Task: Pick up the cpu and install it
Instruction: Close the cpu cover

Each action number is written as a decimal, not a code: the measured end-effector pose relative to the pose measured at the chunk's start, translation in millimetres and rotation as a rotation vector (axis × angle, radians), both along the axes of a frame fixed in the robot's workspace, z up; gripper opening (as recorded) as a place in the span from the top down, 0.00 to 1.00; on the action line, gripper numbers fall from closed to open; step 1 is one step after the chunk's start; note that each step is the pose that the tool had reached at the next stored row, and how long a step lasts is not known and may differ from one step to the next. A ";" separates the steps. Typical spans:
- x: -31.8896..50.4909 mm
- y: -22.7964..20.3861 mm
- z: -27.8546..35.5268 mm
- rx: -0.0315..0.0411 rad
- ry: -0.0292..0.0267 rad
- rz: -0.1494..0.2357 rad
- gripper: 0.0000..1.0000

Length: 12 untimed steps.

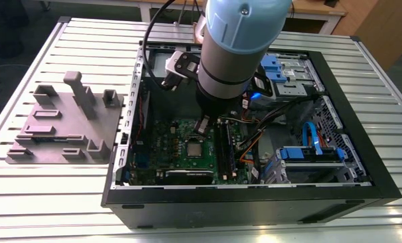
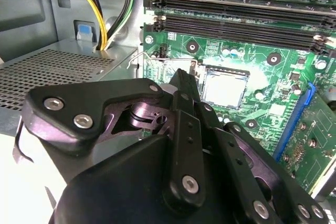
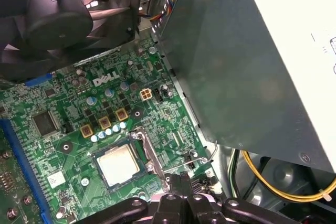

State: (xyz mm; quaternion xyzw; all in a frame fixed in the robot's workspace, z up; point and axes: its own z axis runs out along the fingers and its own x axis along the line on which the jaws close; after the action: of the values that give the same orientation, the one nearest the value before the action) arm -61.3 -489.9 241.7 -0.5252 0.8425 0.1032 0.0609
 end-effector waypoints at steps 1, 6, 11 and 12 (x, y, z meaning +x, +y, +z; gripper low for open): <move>0.0 -0.2 0.0 -0.0003 0.0000 0.000 0.90; 0.0 -0.7 0.0 -0.0029 -0.0001 0.000 0.90; 0.0 -2.0 0.0 -0.0047 0.0000 0.000 0.90; 0.0 -2.4 0.0 -0.0048 0.0000 0.000 0.90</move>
State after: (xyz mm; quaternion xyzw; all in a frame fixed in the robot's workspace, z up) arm -61.3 -492.3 241.7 -0.5254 0.8427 0.1011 0.0596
